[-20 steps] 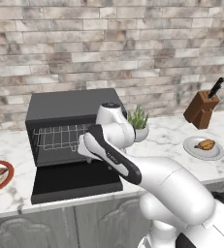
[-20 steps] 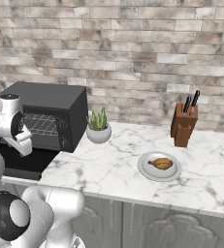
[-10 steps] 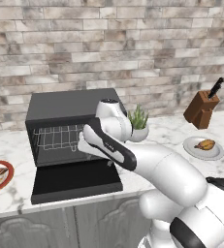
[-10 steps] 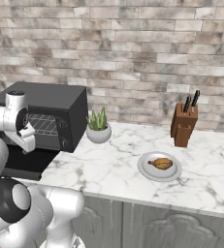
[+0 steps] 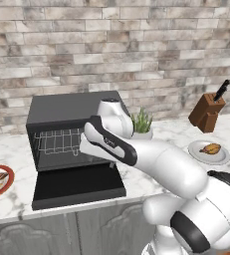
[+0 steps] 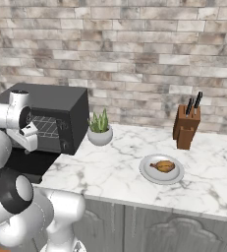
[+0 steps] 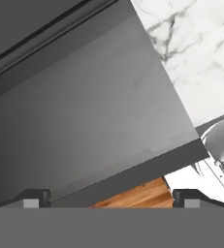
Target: Open the toaster oven door. Place the baguette on the bottom rack in the toaster oven and place the chicken drumstick on the top rack.
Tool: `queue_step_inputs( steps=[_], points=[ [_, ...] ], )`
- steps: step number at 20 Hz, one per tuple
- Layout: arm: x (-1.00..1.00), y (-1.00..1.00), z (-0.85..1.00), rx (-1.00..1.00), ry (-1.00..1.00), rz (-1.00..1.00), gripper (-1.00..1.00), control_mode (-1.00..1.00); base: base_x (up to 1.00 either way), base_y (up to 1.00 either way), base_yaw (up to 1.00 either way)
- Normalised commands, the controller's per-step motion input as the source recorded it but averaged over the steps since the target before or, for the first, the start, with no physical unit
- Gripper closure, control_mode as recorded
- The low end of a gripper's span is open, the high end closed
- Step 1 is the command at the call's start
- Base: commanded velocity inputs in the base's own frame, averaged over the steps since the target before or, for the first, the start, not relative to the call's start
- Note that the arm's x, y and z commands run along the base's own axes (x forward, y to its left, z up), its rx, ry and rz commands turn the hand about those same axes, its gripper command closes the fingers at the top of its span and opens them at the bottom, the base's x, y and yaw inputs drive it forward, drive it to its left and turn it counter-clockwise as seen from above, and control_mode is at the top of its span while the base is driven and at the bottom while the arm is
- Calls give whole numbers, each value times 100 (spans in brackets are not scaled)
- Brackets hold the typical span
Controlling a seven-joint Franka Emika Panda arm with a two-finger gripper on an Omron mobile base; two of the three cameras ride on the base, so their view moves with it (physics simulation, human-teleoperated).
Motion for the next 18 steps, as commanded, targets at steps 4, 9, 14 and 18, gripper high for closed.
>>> queue_step_inputs(
  steps=[4,9,14,18],
  points=[
    [1,0,0,-1,1,0,-100,-100,0,0,0],
    [0,3,3,0,-14,1,-100,-100,0,0,0],
    [-1,6,11,0,-6,0,-100,-100,0,0,0],
    [0,18,16,0,-2,0,-100,-100,0,0,0]
  ],
)
